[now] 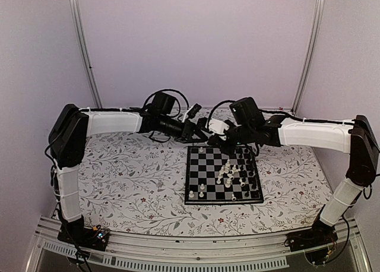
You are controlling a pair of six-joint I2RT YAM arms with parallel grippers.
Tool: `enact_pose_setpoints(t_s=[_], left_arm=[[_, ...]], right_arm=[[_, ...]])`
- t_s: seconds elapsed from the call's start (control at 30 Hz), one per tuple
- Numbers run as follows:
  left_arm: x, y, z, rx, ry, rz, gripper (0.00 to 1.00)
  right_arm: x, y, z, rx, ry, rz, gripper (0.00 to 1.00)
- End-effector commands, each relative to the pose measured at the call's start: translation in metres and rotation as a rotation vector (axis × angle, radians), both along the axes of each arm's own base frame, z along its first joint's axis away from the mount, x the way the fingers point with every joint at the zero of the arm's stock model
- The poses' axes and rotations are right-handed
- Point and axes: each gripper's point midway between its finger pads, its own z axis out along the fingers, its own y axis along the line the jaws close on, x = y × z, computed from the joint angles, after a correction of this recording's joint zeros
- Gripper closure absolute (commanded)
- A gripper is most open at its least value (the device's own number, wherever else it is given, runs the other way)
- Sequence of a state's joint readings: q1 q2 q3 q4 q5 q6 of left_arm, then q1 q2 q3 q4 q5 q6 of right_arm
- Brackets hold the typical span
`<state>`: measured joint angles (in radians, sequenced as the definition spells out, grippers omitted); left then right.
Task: Set up the chess pieces on the board
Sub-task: Place the chess piece on the chessboard.
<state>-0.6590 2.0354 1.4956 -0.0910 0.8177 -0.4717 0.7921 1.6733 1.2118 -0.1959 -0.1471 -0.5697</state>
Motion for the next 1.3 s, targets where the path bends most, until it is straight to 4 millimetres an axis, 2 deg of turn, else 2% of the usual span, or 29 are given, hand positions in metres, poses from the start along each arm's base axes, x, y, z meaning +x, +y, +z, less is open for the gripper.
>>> enact_pose_setpoints(t_s=[0.0,0.1,0.2,0.4,0.43,0.47,0.5,0.57,0.73,0.9,1.27], left_arm=[[0.014,0.013,0.035,0.064,-0.148,0.026,0.71],[0.036,0.038,0.038,0.202,-0.238,0.145,0.65],[0.052,0.063,0.044,0.305,-0.307,0.260,0.64],[0.065,0.101,0.052,0.419,-0.462,0.407,0.63],[0.068,0.109,0.057,0.427,-0.502,0.446,0.63],[0.068,0.121,0.048,0.446,-0.518,0.475,0.63],[0.070,0.132,0.049,0.446,-0.543,0.514,0.62],[0.075,0.152,0.053,0.423,-0.509,0.590,0.60],[0.076,0.162,0.073,0.369,-0.504,0.602,0.59],[0.076,0.165,0.075,0.360,-0.488,0.606,0.59],[0.076,0.164,0.073,0.358,-0.483,0.600,0.59]], right_arm=[[-0.012,0.006,0.001,-0.017,0.045,0.063,1.00],[-0.022,0.007,-0.001,-0.056,0.092,0.113,1.00],[-0.034,0.008,-0.015,-0.125,0.149,0.160,1.00],[-0.060,0.014,-0.050,-0.253,0.263,0.237,1.00],[-0.063,0.014,-0.057,-0.279,0.284,0.244,1.00],[-0.066,0.015,-0.061,-0.299,0.295,0.249,1.00],[-0.067,0.014,-0.072,-0.327,0.320,0.249,1.00],[-0.071,0.014,-0.084,-0.367,0.358,0.251,1.00],[-0.074,0.019,-0.107,-0.421,0.418,0.262,1.00],[-0.076,0.024,-0.118,-0.457,0.443,0.273,1.00],[-0.074,0.023,-0.132,-0.489,0.450,0.262,0.98]])
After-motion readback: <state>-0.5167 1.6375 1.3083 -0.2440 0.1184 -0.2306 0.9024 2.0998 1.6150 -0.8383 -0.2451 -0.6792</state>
